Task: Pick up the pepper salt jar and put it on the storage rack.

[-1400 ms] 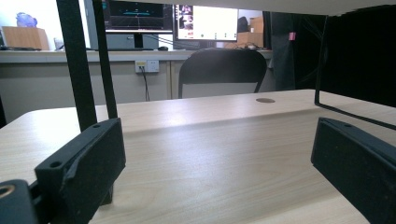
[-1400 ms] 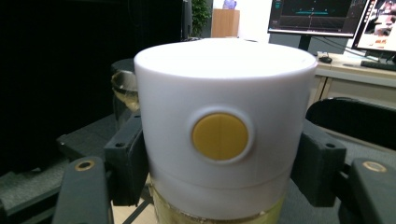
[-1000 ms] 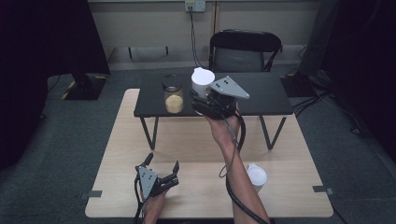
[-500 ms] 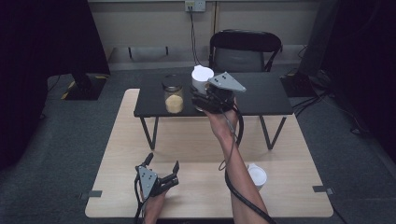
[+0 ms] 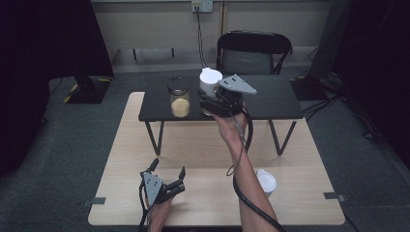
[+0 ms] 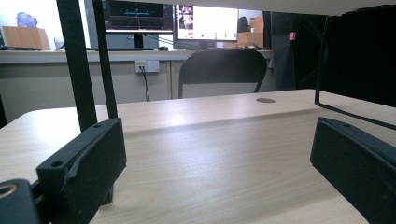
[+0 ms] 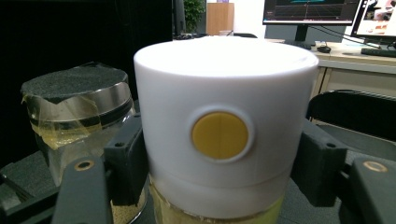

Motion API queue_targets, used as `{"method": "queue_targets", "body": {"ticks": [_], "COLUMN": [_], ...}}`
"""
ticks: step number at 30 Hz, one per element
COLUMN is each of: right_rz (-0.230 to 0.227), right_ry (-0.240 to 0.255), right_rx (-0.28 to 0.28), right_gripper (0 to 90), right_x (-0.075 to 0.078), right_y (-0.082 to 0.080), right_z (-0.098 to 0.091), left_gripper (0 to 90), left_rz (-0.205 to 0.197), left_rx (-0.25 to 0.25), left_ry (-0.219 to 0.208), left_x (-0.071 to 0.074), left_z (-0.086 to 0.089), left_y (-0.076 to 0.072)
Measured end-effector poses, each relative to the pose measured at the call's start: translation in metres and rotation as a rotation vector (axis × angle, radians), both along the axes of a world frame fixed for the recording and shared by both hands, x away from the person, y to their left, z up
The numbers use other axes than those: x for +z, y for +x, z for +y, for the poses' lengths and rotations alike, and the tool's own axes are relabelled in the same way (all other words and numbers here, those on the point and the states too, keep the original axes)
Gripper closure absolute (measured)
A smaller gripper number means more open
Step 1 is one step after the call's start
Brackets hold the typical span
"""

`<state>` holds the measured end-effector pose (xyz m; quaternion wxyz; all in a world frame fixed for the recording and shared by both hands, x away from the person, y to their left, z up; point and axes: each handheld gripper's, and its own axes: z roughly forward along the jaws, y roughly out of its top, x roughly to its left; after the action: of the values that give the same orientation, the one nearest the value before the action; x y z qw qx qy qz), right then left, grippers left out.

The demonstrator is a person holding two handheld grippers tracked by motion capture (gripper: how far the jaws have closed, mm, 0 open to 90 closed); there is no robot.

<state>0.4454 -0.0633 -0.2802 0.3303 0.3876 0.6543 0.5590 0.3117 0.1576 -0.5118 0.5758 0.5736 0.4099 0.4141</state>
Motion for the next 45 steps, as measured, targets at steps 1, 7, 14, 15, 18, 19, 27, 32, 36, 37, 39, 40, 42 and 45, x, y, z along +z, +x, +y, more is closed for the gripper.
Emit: {"method": "queue_targets", "body": {"ticks": [1,7,14,15,18,19,27,32,36,37,39,40,42,45], "right_rz": [0.003,0.013,0.012,0.012,0.013,0.015,0.005,-0.038,-0.063,-0.068,-0.060,-0.061,-0.064,-0.065], "right_ry": [0.000,0.000,-0.001,0.000,-0.001,-0.001,-0.017,0.010,0.031,0.037,0.048,0.052,0.054,0.069], "right_rx": [0.005,0.004,0.006,0.006,0.008,0.008,0.022,0.017,-0.011,-0.017,-0.017,-0.017,-0.017,-0.015], "right_gripper": [30.0,29.9,29.8,29.8,29.7,29.7,24.8,13.3,1.9,0.7,0.0,0.0,0.0,0.0], "right_x": [0.0002,0.0015,0.0014,0.0013,0.0015,0.0016,-0.0012,-0.0017,-0.0009,-0.0009,-0.0010,-0.0013,-0.0013,-0.0003], "right_y": [0.0004,0.0006,0.0007,0.0008,0.0009,0.0008,0.0014,-0.0011,-0.0010,-0.0012,-0.0010,-0.0012,-0.0015,-0.0025], "right_z": [-0.0006,-0.0001,-0.0004,-0.0005,-0.0008,-0.0009,0.0004,-0.0001,-0.0016,-0.0022,-0.0031,-0.0034,-0.0039,-0.0055], "left_gripper": [3.0,3.0,3.1,3.0,3.1,3.0,3.1,3.0,3.1,3.0,3.1,3.0,3.0,3.0], "left_rz": [0.000,0.000,0.000,0.000,0.000,0.000,0.000,0.000,0.000,0.000,0.000,0.000,0.000,0.000], "left_rx": [0.000,0.000,0.001,0.001,0.001,0.001,0.001,0.001,0.001,0.001,0.001,0.001,0.001,0.001], "left_ry": [0.000,0.000,0.000,0.000,0.001,0.000,0.000,0.000,0.000,0.000,0.000,0.000,0.000,0.000], "left_x": [0.0000,0.0000,0.0000,0.0000,0.0000,0.0000,0.0000,0.0000,0.0000,0.0000,0.0000,0.0000,0.0000,0.0000], "left_z": [0.0000,0.0000,-0.0002,-0.0002,-0.0002,-0.0002,-0.0002,-0.0002,-0.0002,-0.0002,-0.0002,-0.0002,-0.0002,-0.0002], "left_y": [0.0000,0.0000,-0.0001,-0.0001,-0.0001,-0.0001,-0.0002,-0.0001,-0.0001,-0.0001,-0.0001,-0.0001,-0.0001,-0.0001]}}
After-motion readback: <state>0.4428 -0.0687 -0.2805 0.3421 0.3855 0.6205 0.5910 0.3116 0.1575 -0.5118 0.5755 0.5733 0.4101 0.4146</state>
